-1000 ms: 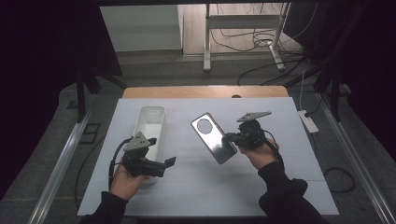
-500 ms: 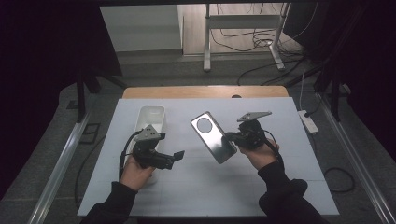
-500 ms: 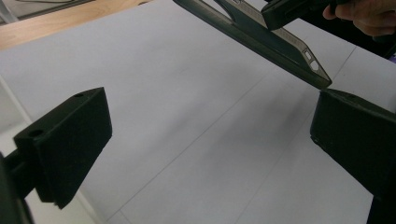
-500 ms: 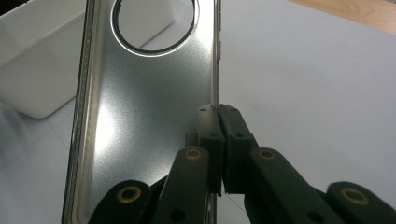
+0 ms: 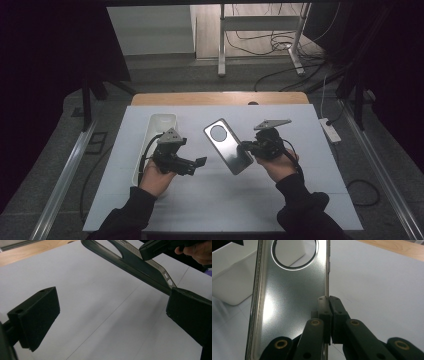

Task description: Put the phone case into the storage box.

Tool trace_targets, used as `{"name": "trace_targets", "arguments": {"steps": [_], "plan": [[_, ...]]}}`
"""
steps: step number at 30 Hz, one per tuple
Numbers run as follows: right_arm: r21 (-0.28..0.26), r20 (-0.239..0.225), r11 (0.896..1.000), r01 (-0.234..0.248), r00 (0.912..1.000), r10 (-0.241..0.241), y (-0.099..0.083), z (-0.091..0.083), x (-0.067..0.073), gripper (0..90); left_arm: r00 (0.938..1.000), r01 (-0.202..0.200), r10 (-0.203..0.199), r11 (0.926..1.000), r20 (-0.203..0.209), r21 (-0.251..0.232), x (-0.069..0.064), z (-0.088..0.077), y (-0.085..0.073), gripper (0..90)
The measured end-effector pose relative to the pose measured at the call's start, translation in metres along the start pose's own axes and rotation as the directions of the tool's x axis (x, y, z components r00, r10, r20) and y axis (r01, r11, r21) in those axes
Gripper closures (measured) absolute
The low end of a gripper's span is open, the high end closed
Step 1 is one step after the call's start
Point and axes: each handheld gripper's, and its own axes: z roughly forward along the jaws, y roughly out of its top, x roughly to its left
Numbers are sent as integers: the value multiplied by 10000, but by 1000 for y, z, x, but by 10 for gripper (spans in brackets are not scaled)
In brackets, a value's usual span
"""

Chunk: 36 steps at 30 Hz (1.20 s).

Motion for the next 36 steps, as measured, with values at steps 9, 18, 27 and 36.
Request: {"name": "trace_targets", "arguments": {"steps": [9, 18, 27, 36], "plan": [[-70, 19, 10000, 1, 10000, -1, 0, 0, 2, 887, 9998, -16, 15, 10000, 178, 61, -3, 13, 10, 0], [-153, 10, 9999, 9, 10000, -9, 1, 0, 5, 887, 9997, -61, 56, 9998, 244, 188, -5, 24, 13, 0], [-263, -39, 9996, 93, 9999, -94, 3, 1, 12, 887, 9993, 13, -23, 9996, 373, 274, -8, 34, 15, 0], [-273, -134, 9996, 120, 9998, -124, 3, 3, 17, 887, 9984, 78, -102, 9991, 558, 423, -10, 39, 14, 0]]}}
